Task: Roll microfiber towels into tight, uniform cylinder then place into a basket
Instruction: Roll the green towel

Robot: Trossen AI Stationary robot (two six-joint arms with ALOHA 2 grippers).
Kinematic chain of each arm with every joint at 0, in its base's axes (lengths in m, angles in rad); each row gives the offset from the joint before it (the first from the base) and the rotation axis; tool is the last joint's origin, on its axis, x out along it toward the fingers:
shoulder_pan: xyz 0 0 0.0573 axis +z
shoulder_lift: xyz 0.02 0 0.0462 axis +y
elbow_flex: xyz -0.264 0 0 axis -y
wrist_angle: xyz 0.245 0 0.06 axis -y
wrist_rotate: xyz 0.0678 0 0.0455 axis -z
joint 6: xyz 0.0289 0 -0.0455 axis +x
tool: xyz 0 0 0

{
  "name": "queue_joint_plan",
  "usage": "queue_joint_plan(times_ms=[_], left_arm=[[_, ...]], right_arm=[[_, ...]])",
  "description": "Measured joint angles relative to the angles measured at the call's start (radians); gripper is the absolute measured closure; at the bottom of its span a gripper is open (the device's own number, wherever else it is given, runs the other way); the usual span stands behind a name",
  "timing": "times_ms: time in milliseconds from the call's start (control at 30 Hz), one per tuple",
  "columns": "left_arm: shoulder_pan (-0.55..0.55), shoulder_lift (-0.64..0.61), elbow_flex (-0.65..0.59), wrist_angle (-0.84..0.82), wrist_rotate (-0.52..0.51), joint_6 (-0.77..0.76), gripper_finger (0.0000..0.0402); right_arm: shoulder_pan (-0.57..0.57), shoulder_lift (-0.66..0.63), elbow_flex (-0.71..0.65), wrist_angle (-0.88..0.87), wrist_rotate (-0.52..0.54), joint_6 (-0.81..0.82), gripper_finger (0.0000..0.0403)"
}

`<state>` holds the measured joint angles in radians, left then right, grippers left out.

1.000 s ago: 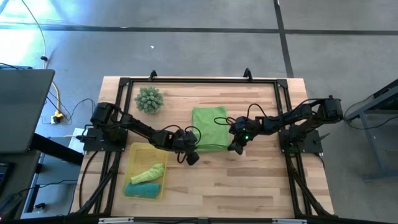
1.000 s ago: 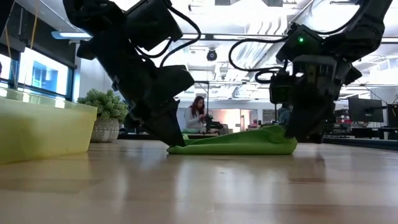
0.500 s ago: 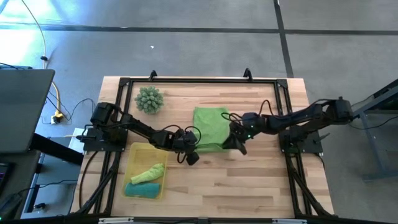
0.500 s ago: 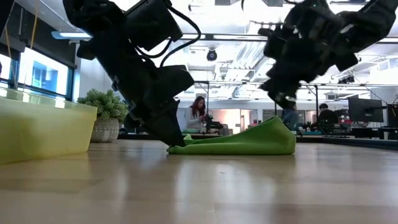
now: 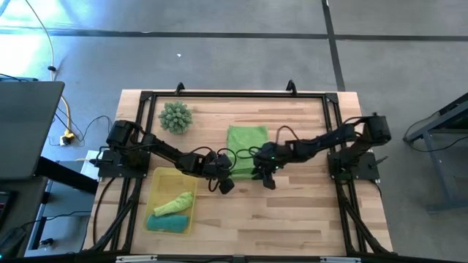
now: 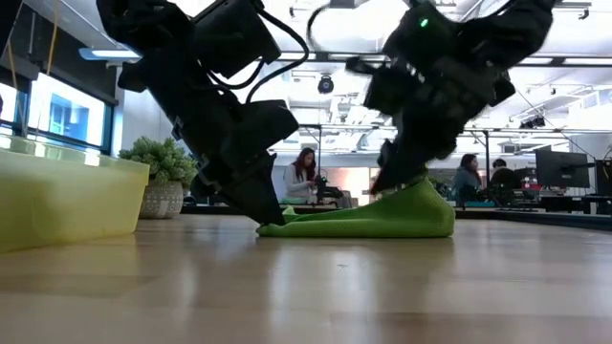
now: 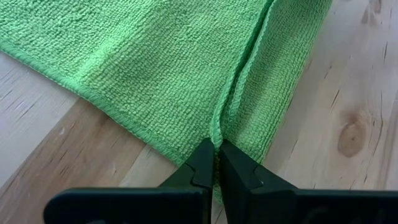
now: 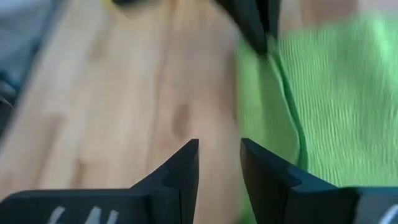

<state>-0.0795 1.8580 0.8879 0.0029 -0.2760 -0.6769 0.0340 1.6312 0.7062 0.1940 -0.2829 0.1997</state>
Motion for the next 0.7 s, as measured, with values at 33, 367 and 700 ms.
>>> queue_joint_plan(times_ms=[33,367,700], left_arm=[[0.000,0.000,0.000,0.000,-0.001,0.000,0.0397],[-0.002,0.000,0.000,-0.004,0.000,0.014,0.0397],[-0.002,0.001,0.000,-0.003,0.003,0.027,0.0397]], right_arm=[[-0.001,0.013,0.017,-0.056,0.000,-0.007,0.0293],[0.001,-0.003,0.027,-0.331,0.092,-0.043,0.0330],[0.033,-0.117,0.002,-0.449,0.099,-0.014,0.0334]])
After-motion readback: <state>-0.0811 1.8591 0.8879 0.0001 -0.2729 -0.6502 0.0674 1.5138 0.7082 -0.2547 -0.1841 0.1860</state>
